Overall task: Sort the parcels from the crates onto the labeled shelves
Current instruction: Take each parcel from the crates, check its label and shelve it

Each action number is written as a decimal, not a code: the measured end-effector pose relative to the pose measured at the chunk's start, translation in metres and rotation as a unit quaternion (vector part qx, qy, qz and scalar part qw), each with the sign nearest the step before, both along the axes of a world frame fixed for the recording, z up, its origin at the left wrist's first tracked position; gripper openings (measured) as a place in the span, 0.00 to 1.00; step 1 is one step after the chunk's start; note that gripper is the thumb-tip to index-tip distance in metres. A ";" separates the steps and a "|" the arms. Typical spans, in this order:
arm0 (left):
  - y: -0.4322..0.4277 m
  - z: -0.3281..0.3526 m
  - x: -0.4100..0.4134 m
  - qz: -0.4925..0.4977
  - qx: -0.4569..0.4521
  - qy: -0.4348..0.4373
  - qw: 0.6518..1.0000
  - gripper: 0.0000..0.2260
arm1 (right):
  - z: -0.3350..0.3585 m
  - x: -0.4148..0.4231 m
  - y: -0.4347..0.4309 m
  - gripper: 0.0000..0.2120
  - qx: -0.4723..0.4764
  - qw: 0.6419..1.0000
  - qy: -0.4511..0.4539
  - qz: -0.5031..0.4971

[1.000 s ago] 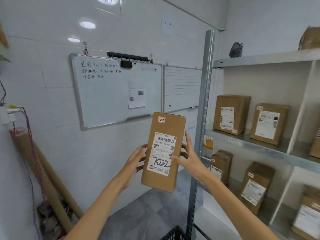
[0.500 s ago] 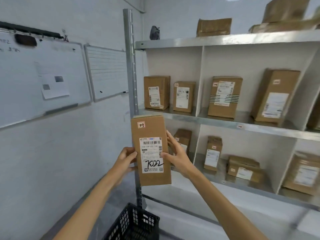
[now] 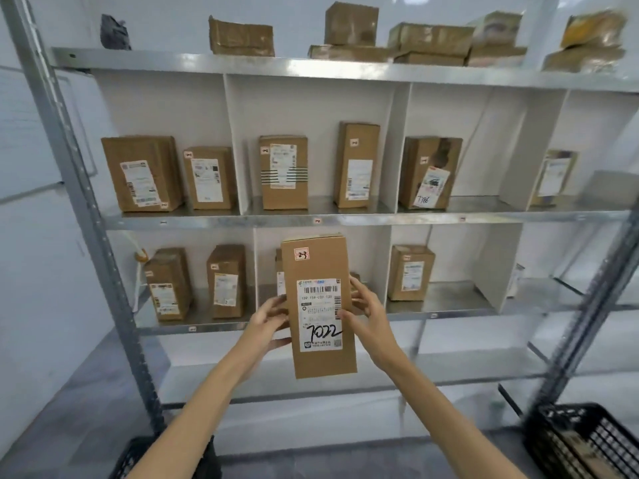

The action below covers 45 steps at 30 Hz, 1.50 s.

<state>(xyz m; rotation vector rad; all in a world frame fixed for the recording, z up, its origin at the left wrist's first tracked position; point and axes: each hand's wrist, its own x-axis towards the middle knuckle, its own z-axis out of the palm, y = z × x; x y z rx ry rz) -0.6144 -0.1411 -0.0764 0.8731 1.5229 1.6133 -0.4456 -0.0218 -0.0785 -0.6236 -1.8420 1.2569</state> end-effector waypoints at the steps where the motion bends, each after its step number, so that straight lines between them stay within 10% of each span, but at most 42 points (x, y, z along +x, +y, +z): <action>1: 0.011 0.001 0.011 -0.013 -0.003 0.006 1.000 0.14 | 0.001 0.014 0.006 0.30 0.001 1.000 -0.005 -0.016; 26: 0.346 -0.009 0.261 -0.132 -0.065 0.061 0.987 0.09 | -0.016 0.285 0.288 0.10 -0.111 0.983 -0.009 -0.146; 45: 0.515 -0.033 0.282 -0.120 -0.158 0.047 0.979 0.22 | -0.056 0.287 0.467 0.23 -0.247 0.958 -0.013 -0.143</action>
